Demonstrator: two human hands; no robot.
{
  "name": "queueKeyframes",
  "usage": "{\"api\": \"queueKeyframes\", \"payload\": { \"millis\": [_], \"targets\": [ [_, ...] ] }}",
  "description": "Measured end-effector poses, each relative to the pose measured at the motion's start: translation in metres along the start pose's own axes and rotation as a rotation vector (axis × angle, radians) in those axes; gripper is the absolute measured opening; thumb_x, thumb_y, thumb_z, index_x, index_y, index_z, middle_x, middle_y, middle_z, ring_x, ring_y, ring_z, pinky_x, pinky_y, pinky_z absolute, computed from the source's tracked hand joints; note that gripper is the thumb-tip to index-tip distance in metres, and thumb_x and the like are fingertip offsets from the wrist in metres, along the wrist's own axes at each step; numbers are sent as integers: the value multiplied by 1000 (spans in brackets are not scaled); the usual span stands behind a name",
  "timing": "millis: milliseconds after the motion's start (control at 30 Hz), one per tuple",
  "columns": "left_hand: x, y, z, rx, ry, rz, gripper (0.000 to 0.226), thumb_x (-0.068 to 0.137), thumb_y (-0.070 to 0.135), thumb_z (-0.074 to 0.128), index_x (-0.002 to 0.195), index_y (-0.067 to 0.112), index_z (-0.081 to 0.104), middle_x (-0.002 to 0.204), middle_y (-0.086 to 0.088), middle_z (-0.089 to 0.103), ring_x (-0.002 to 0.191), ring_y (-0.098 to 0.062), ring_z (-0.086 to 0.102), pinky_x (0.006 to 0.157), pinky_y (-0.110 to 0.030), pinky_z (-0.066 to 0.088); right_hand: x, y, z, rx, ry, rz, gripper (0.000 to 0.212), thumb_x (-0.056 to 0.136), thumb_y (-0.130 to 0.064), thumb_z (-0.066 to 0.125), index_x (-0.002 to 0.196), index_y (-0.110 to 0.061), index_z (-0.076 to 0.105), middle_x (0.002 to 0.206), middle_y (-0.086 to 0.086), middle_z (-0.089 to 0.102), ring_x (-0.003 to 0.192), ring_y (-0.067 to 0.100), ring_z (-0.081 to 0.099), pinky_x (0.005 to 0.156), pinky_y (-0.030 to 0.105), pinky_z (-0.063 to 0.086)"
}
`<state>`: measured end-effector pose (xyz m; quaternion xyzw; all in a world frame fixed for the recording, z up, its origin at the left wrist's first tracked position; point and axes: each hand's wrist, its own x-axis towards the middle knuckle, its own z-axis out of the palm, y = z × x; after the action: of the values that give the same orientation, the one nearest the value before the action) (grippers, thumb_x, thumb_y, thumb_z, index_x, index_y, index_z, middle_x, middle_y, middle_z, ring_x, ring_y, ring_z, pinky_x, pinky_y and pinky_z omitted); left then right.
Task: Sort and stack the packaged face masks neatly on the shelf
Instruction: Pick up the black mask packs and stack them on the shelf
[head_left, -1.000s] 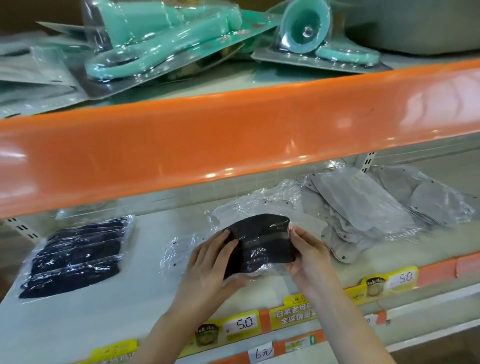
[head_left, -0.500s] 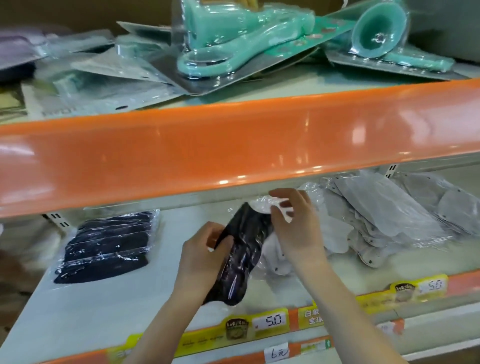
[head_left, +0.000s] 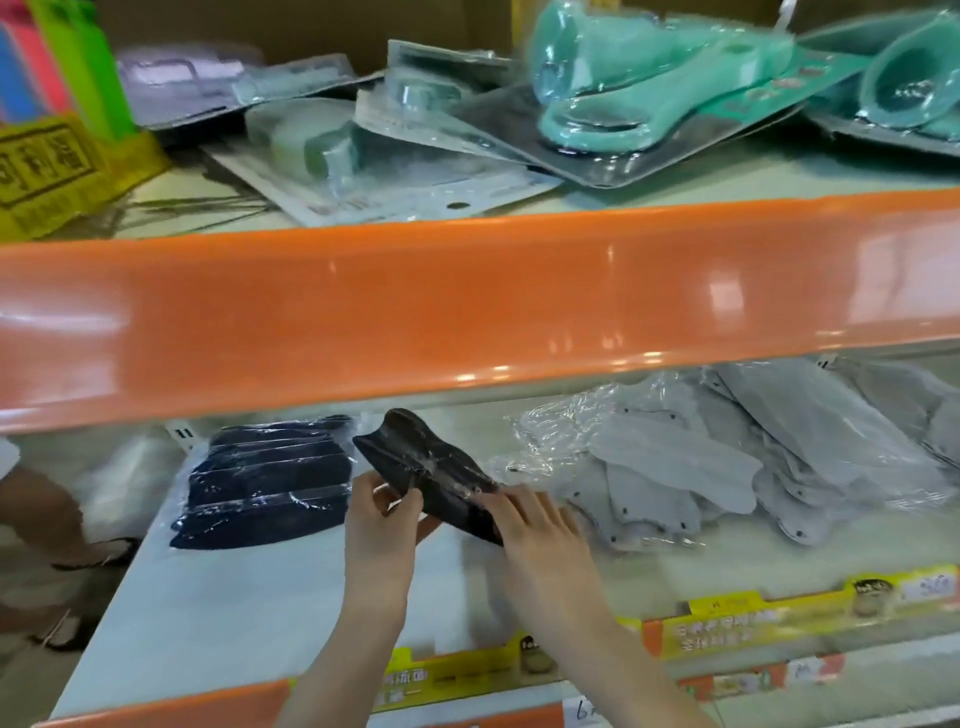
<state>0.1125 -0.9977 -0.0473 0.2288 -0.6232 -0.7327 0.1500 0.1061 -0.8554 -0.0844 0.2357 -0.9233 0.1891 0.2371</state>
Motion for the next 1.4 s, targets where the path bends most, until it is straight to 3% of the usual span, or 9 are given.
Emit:
{"api": "queueKeyframes", "payload": {
  "millis": [100, 233, 300, 400, 500, 700, 933, 1133, 1400],
  "targets": [
    [8, -3, -16, 208, 66, 121, 30, 91, -5, 51, 109, 18, 50, 108, -7, 60, 91, -16, 57, 75, -24, 48, 1, 0, 6, -1, 43, -35, 59, 49, -4, 65, 101, -31, 55, 85, -5, 59, 72, 20, 59, 55, 29, 45],
    [19, -4, -53, 632, 118, 571, 42, 91, 4, 57, 130, 20, 51, 119, 5, 48, 104, -9, 45, 88, -24, 40, 6, -4, 12, 19, 75, -45, 47, 51, -3, 60, 89, -29, 69, 84, -7, 58, 74, 16, 56, 60, 26, 41],
    [28, -7, -72, 782, -49, 810, 30, 94, 27, 56, 121, 17, 61, 117, 9, 53, 103, -14, 56, 84, -32, 53, 12, -10, 16, 27, 95, -63, 43, 55, -2, 60, 88, -29, 70, 86, -7, 59, 78, 16, 55, 63, 27, 41],
    [41, -14, -95, 1039, -253, 1048, 52, 93, 56, 42, 104, 14, 72, 103, 3, 67, 97, -12, 57, 85, -25, 43, 26, -21, 19, 53, 129, -131, 34, 69, -5, 57, 93, -27, 67, 89, -5, 59, 83, 17, 54, 67, 28, 40],
    [51, -17, -116, 1129, -179, 1154, 34, 89, 35, 51, 98, 12, 74, 95, 2, 72, 91, -17, 63, 80, -26, 41, 42, -37, 23, 90, 146, -173, 43, 67, 0, 59, 99, -28, 61, 93, -4, 59, 85, 17, 53, 69, 29, 41],
    [76, -18, -157, 1123, 51, 1048, 34, 88, 16, 45, 104, 7, 73, 104, -4, 72, 96, -25, 67, 78, -37, 53, 68, -74, 46, 130, 39, -233, 40, 72, -4, 44, 101, -21, 67, 104, -1, 62, 97, 20, 55, 84, 29, 39],
    [112, -34, -199, 1156, -3, 928, 40, 80, 10, 38, 95, 5, 74, 97, -7, 73, 90, -29, 68, 76, -41, 56, 75, -109, 96, 55, -306, -149, 56, 57, 7, 69, 108, -14, 69, 116, 11, 63, 106, 32, 61, 92, 43, 47],
    [113, -37, -217, 1217, -106, 837, 31, 72, 15, 49, 89, 12, 75, 98, -3, 70, 92, -27, 66, 71, -35, 54, 73, -120, 111, 34, -436, -92, 50, 88, -23, 60, 137, -14, 48, 144, 6, 40, 135, 27, 34, 110, 36, 22],
    [116, -37, -224, 1224, -137, 723, 27, 59, 8, 86, 76, 20, 69, 93, 7, 67, 89, -22, 63, 64, -31, 45, 81, -125, 121, 17, -360, -6, 53, 54, -12, 83, 104, -14, 68, 112, 4, 63, 104, 27, 62, 86, 32, 49]
  ]
}}
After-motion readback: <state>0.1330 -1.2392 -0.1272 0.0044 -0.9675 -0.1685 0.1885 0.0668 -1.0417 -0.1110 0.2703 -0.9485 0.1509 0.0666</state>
